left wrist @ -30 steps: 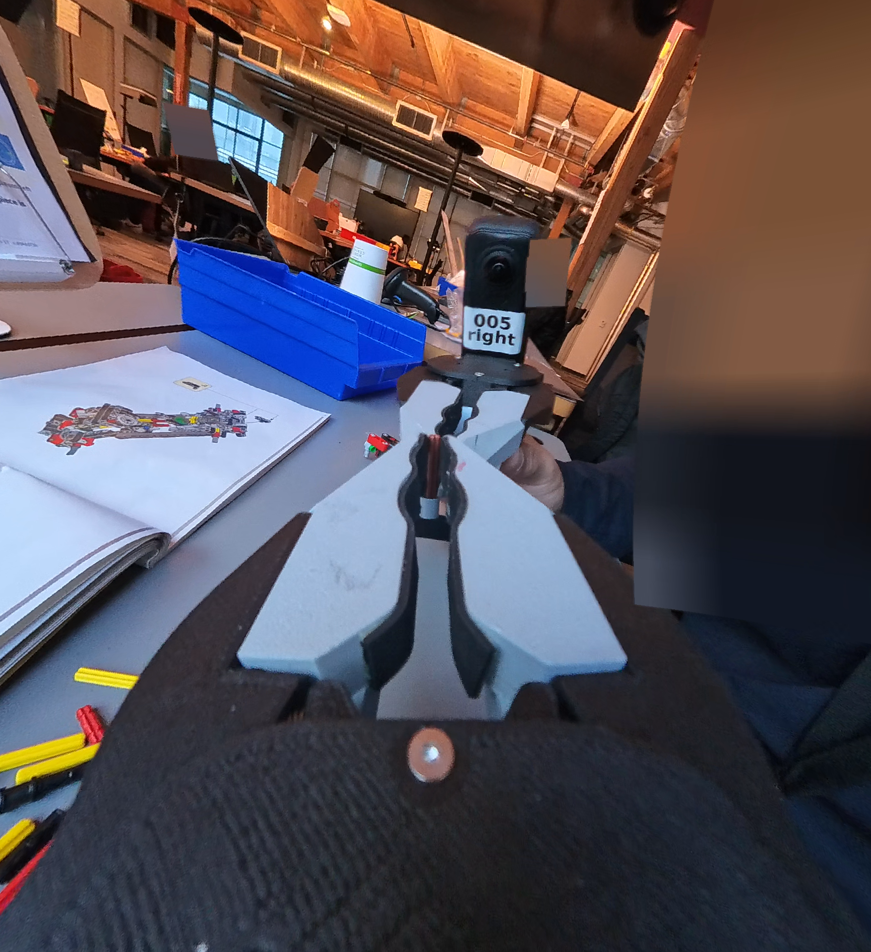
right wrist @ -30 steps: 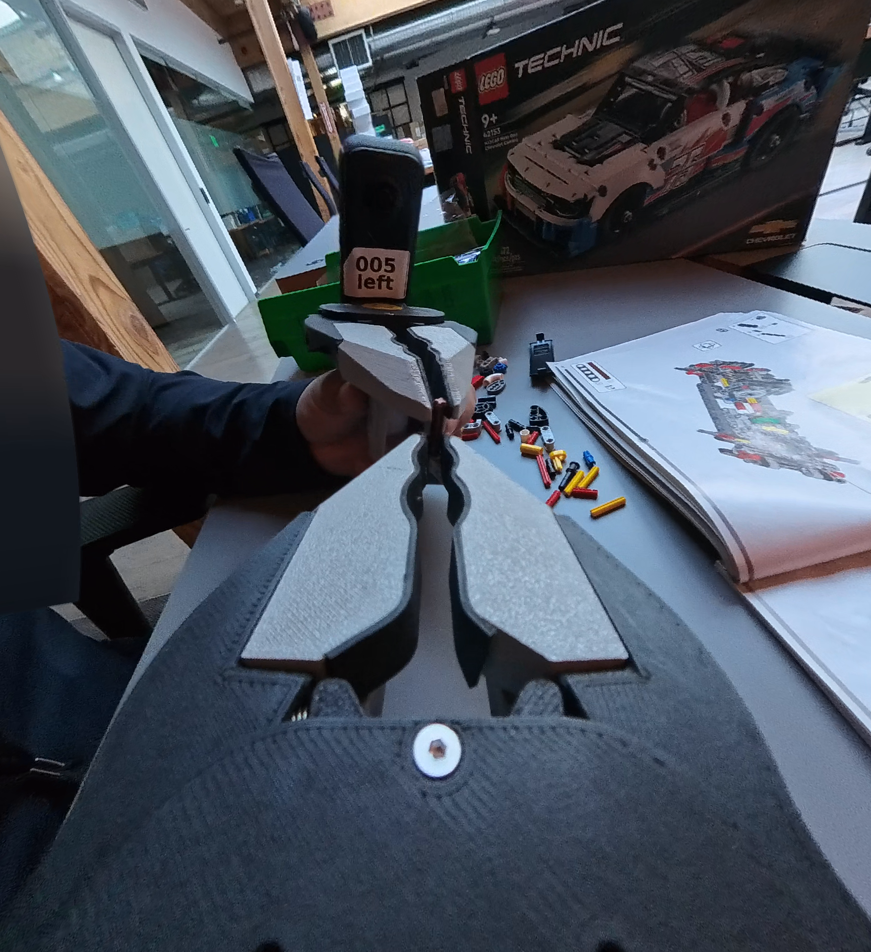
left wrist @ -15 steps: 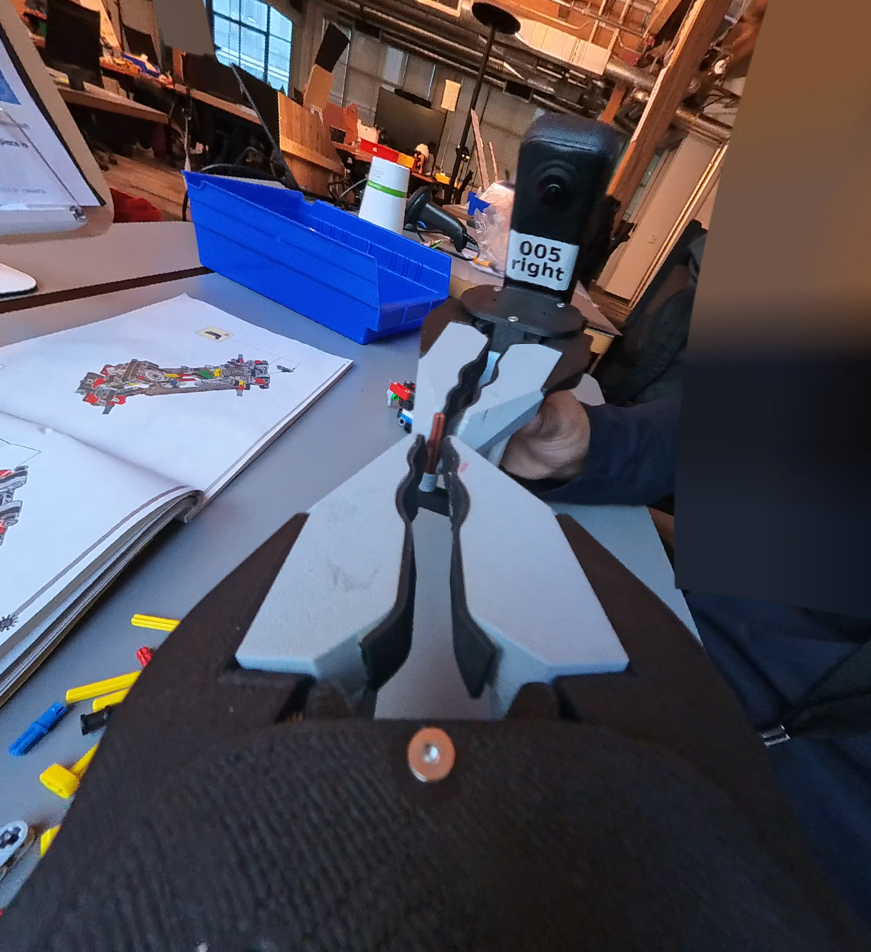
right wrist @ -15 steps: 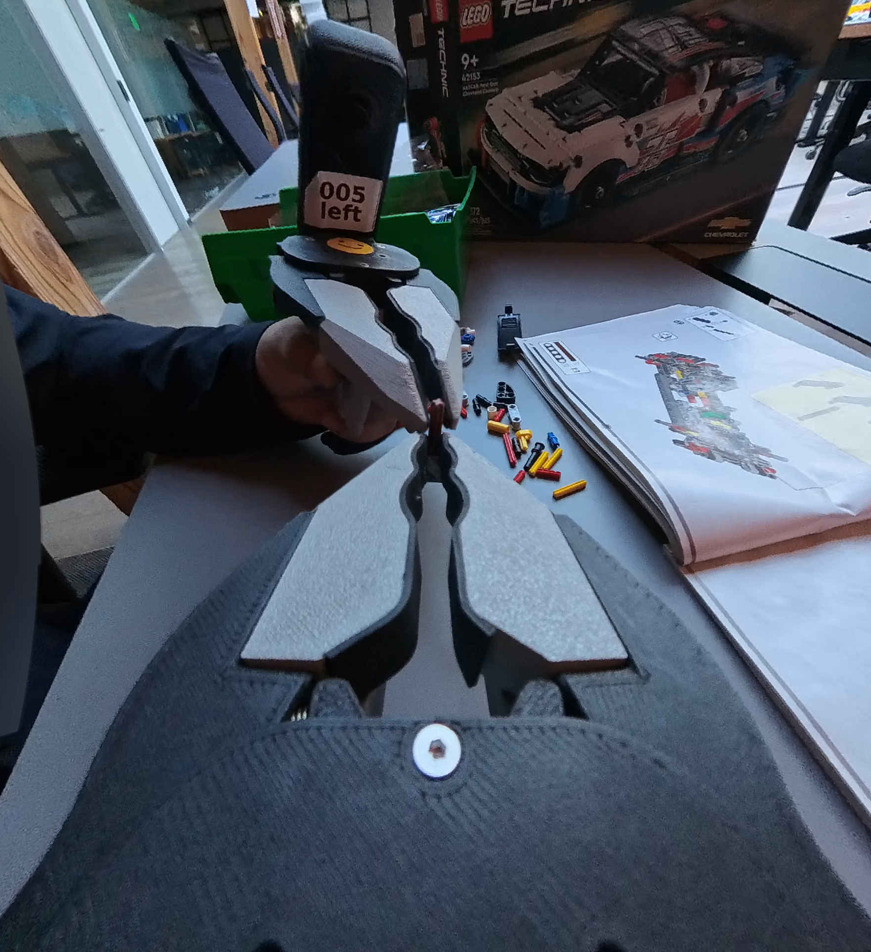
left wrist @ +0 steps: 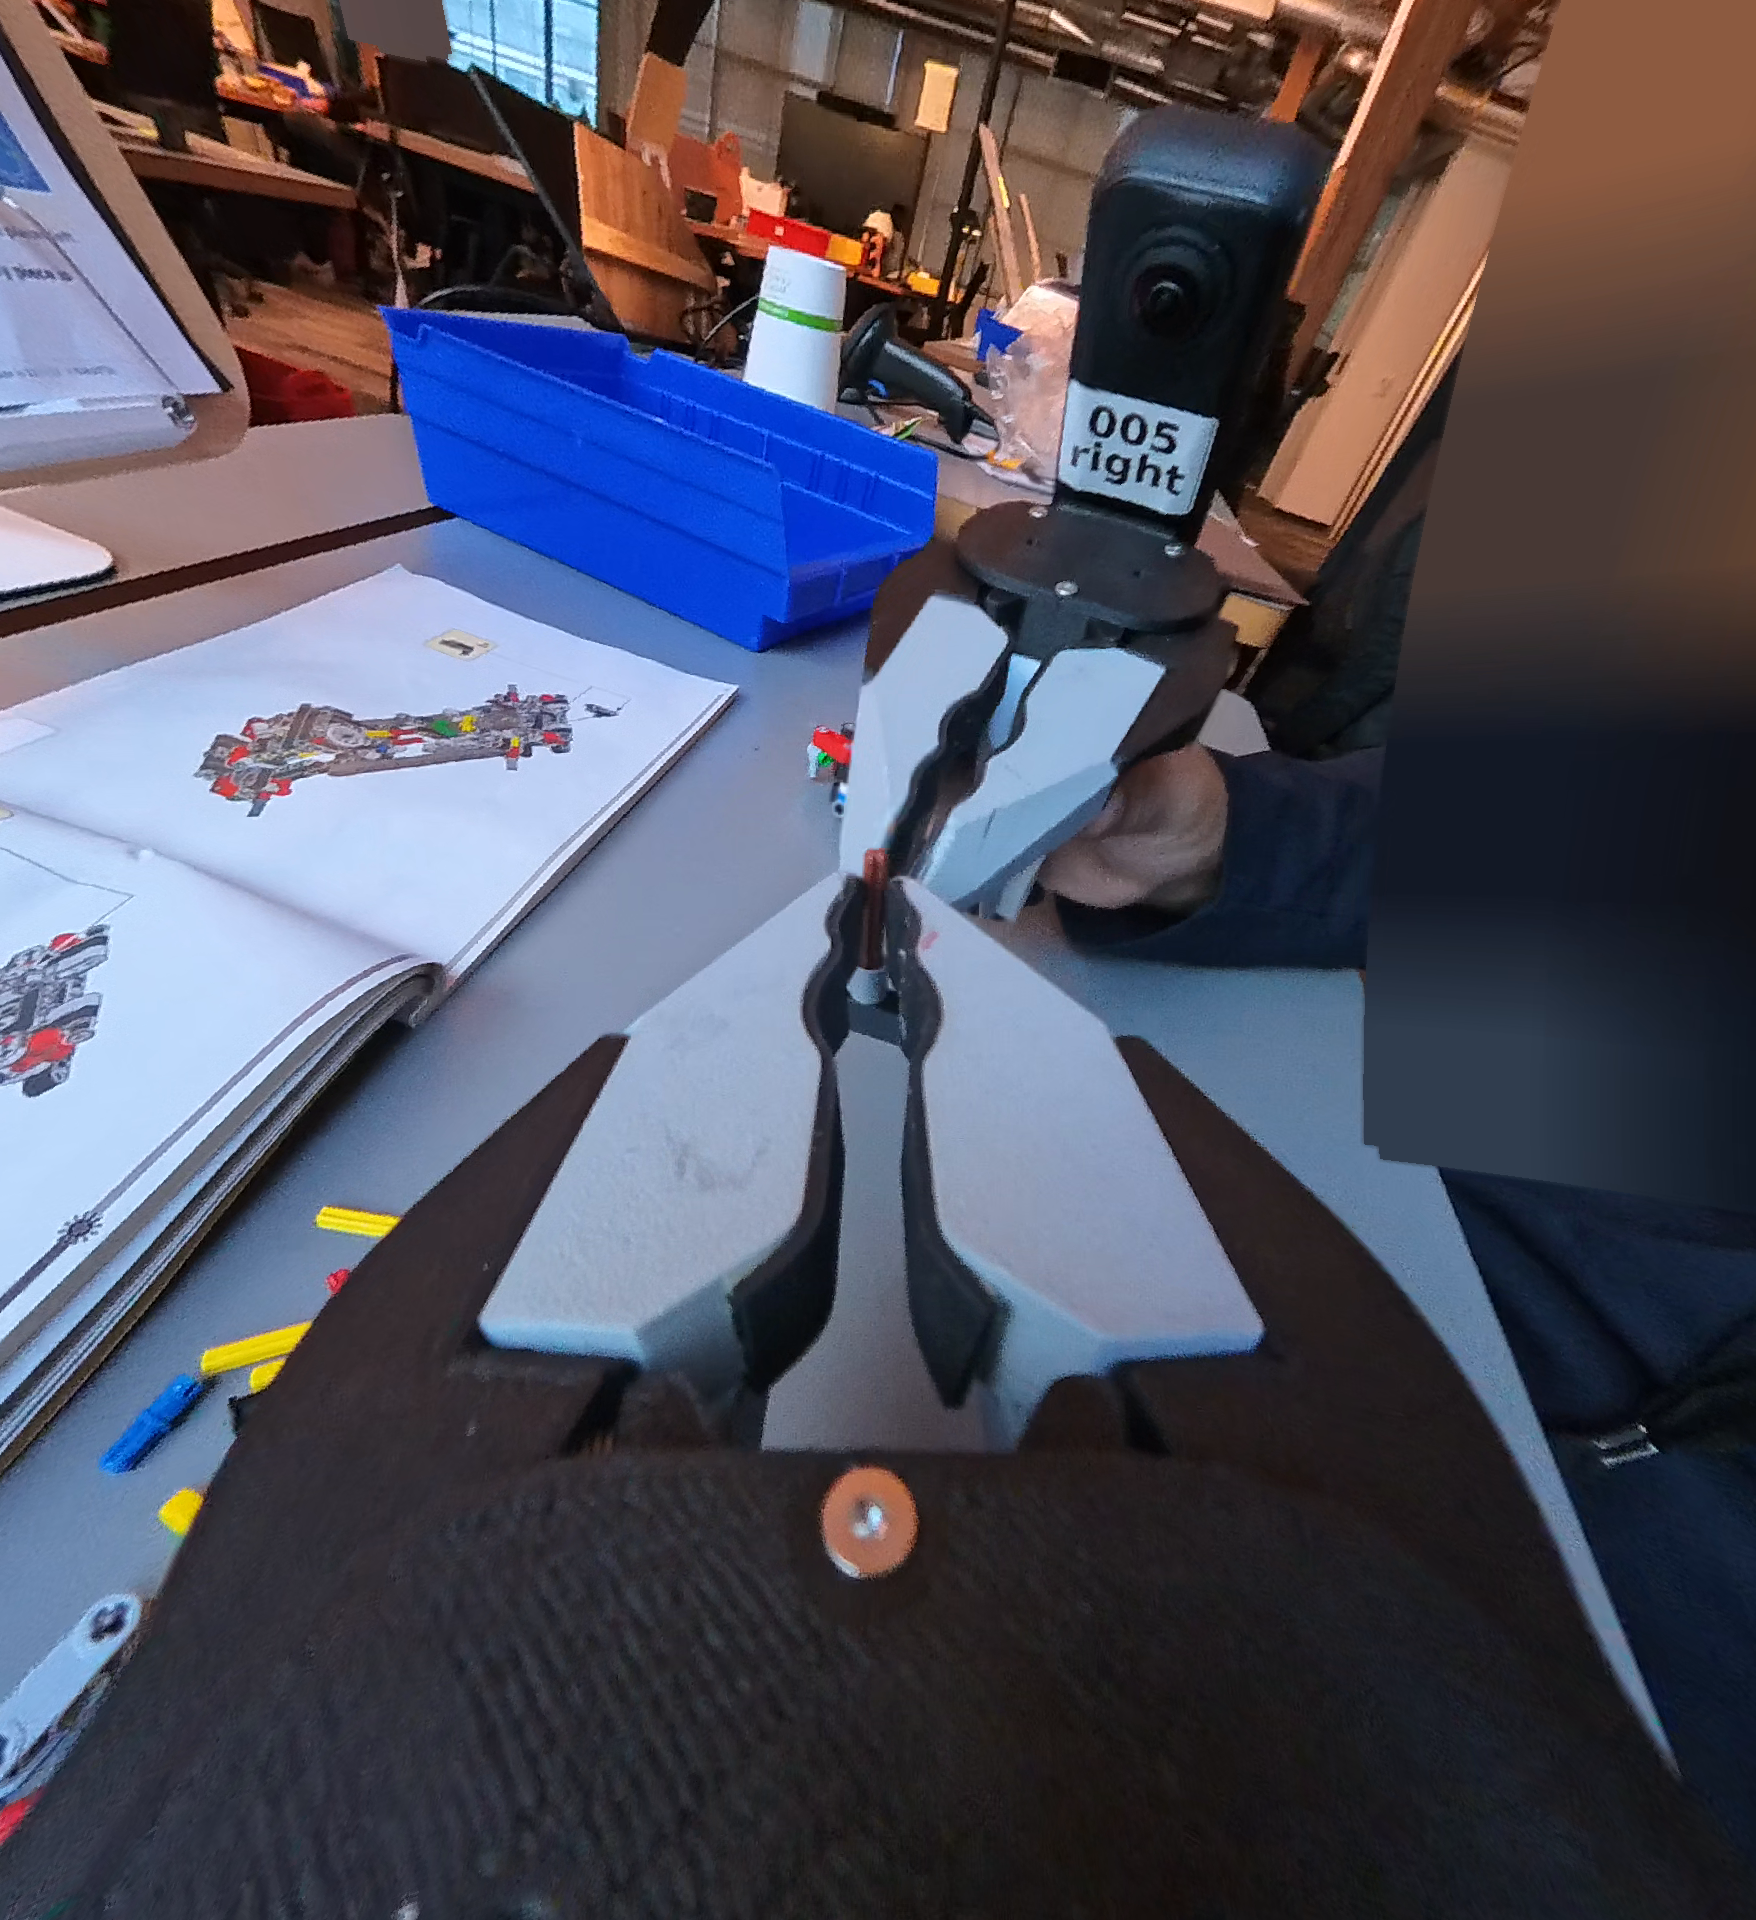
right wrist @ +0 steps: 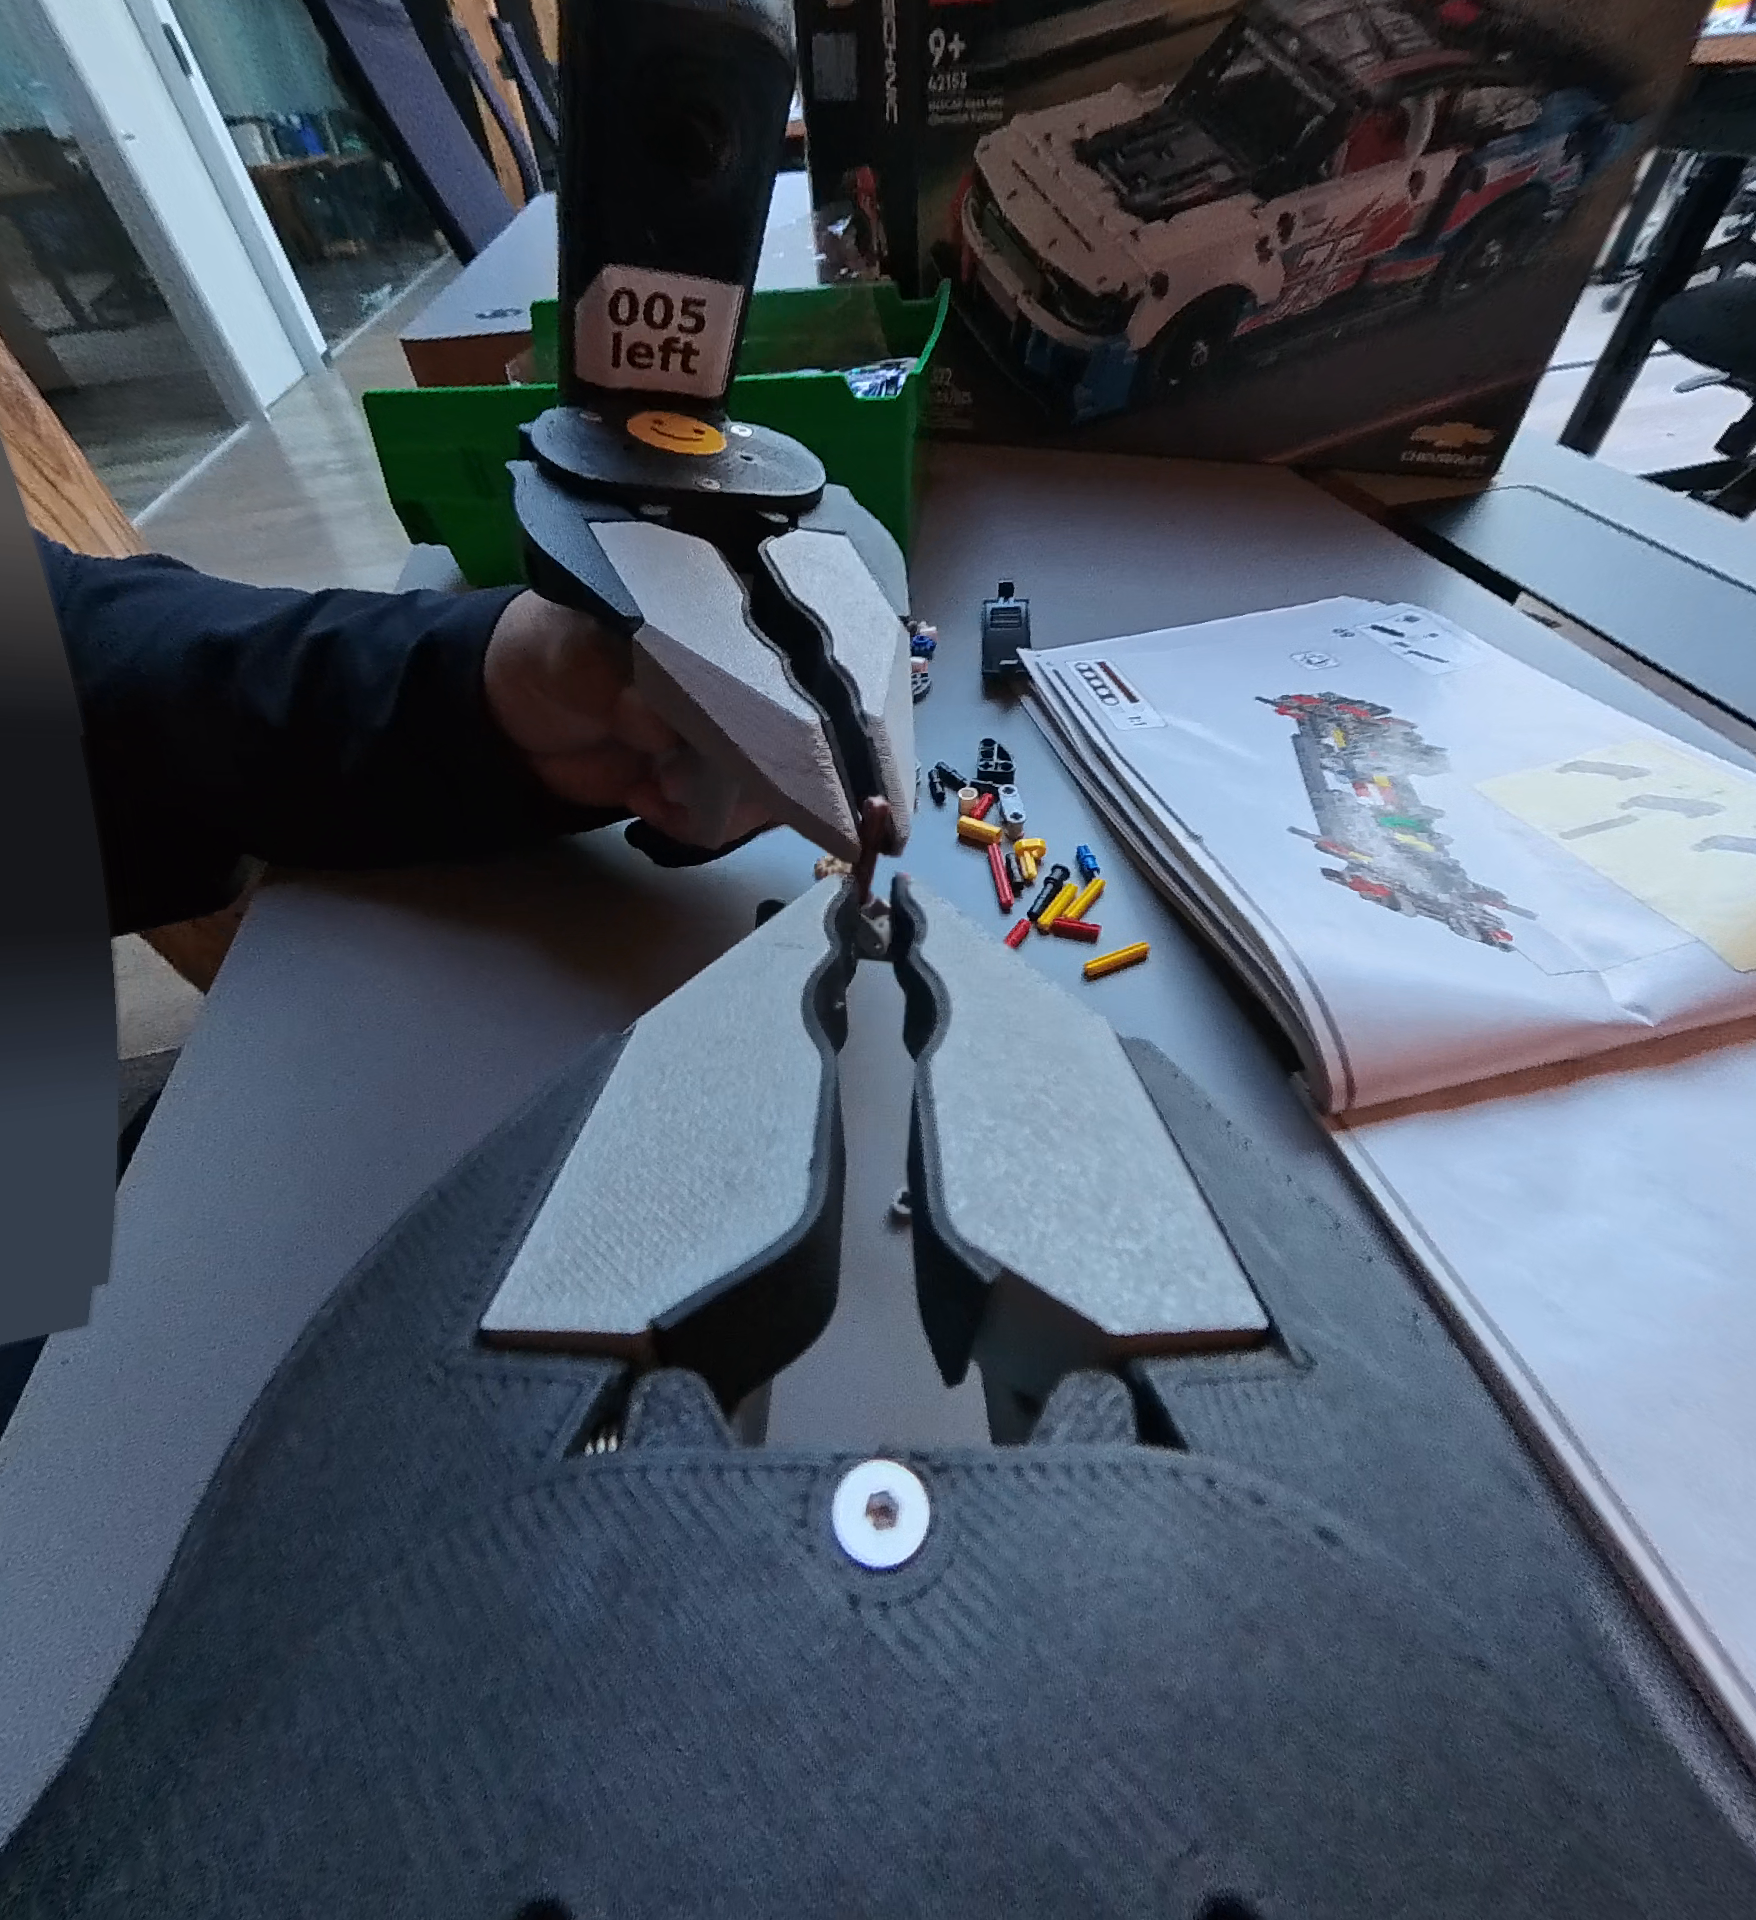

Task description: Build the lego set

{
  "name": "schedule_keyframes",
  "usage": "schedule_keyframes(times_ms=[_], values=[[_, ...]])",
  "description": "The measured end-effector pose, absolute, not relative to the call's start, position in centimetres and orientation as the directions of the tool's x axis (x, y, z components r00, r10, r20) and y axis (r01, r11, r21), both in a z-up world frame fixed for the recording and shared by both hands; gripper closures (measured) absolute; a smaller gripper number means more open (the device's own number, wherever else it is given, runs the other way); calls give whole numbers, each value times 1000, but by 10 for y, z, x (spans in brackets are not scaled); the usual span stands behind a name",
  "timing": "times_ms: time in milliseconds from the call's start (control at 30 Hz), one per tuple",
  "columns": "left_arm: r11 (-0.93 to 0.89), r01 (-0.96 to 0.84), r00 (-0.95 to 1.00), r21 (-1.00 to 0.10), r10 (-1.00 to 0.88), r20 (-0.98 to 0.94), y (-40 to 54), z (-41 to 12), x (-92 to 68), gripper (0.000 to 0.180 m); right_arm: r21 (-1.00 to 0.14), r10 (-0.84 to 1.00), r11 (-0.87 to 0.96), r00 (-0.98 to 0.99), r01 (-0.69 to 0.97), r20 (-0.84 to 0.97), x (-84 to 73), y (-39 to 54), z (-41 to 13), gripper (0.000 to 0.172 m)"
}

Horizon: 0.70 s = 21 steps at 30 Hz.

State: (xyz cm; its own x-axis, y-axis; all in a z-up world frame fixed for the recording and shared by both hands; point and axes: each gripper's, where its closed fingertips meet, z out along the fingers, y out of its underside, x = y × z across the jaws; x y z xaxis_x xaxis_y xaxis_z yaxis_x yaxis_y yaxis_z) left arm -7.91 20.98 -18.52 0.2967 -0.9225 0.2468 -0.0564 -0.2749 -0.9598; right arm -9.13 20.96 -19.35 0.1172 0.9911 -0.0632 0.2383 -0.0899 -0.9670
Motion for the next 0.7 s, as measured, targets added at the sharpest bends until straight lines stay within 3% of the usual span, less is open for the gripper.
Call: schedule_keyframes(times_ms=[267, 433, 700], values=[[-263, -82, 297, -961, -927, 229, 208, -186, -78, 179, -975, 988, -142, 88, 170, -129, -87, 212, -184, 160], [-264, -103, 275, -959, -934, 228, 203, -189, -73, 179, -978, 989, -147, 30, 146, -144, -88, 203, -179, 171], [-244, -107, 287, -964, -936, 205, 202, -188, -72, 179, -978, 989, -147, 32, 147, -144, -89, 202, -180, 171]])
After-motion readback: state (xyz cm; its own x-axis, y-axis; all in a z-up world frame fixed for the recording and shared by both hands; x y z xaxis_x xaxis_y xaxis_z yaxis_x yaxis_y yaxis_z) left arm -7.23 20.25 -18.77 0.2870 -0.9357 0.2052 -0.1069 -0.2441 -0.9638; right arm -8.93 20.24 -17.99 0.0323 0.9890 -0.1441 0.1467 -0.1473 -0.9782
